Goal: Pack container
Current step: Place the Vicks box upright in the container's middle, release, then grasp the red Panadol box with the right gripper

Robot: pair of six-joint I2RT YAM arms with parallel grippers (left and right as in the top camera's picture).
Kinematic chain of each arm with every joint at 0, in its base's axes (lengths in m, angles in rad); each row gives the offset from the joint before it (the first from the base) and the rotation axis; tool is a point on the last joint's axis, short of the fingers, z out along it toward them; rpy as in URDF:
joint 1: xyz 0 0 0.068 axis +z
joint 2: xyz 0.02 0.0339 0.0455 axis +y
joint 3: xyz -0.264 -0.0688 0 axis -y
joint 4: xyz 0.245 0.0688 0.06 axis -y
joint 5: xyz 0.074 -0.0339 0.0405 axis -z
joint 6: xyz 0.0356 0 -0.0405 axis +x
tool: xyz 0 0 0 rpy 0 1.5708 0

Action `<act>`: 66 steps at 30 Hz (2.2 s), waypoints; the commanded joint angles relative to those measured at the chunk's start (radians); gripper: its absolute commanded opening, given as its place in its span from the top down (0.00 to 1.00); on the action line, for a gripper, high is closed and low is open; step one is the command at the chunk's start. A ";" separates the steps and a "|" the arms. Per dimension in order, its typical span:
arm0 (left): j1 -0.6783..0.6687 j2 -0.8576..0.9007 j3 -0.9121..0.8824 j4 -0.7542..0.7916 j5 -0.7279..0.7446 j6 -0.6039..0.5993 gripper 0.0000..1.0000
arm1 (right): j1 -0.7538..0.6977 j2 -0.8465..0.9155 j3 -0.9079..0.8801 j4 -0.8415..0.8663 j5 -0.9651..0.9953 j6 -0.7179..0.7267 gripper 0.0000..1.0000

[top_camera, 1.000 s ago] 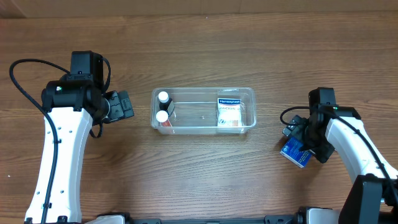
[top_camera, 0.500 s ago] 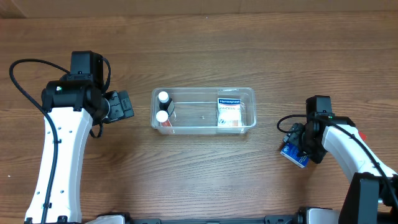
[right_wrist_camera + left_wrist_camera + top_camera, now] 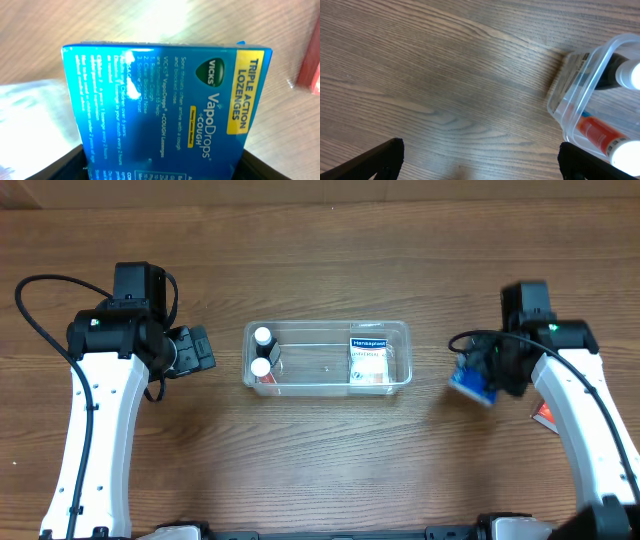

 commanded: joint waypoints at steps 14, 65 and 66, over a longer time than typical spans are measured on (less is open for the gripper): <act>0.003 0.000 -0.003 0.000 0.006 0.019 0.00 | 0.652 0.315 0.276 0.248 0.004 0.103 0.45; 0.003 0.000 -0.003 0.001 0.010 0.019 0.00 | -0.606 0.344 0.078 0.047 0.076 -0.210 0.00; 0.003 0.000 -0.003 0.001 0.010 0.019 0.00 | -0.606 0.344 0.053 0.069 0.064 -0.229 0.00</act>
